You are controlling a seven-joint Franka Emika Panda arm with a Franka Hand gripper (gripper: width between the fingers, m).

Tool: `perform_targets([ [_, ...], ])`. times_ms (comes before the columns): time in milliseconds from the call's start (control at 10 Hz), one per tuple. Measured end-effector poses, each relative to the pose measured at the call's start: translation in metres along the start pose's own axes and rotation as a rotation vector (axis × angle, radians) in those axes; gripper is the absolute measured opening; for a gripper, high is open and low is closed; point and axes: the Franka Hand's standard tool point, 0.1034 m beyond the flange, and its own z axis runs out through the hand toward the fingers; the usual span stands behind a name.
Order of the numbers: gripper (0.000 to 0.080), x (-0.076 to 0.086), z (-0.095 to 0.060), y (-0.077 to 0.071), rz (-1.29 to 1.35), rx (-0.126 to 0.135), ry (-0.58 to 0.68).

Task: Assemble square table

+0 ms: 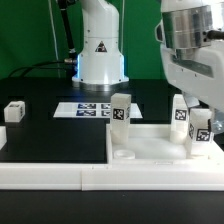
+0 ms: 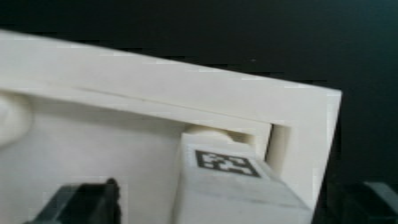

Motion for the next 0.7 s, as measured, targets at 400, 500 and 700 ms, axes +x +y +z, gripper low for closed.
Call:
perform_targets([
  [400, 0.0649, 0.0016, -0.0017, -0.0030, -0.460, 0.005, 0.011],
  [500, 0.0649, 0.0017, -0.0004, -0.0022, -0.572, -0.006, 0.021],
  [700, 0.0649, 0.0043, 0.0067, 0.0020, -0.928, -0.090, 0.089],
])
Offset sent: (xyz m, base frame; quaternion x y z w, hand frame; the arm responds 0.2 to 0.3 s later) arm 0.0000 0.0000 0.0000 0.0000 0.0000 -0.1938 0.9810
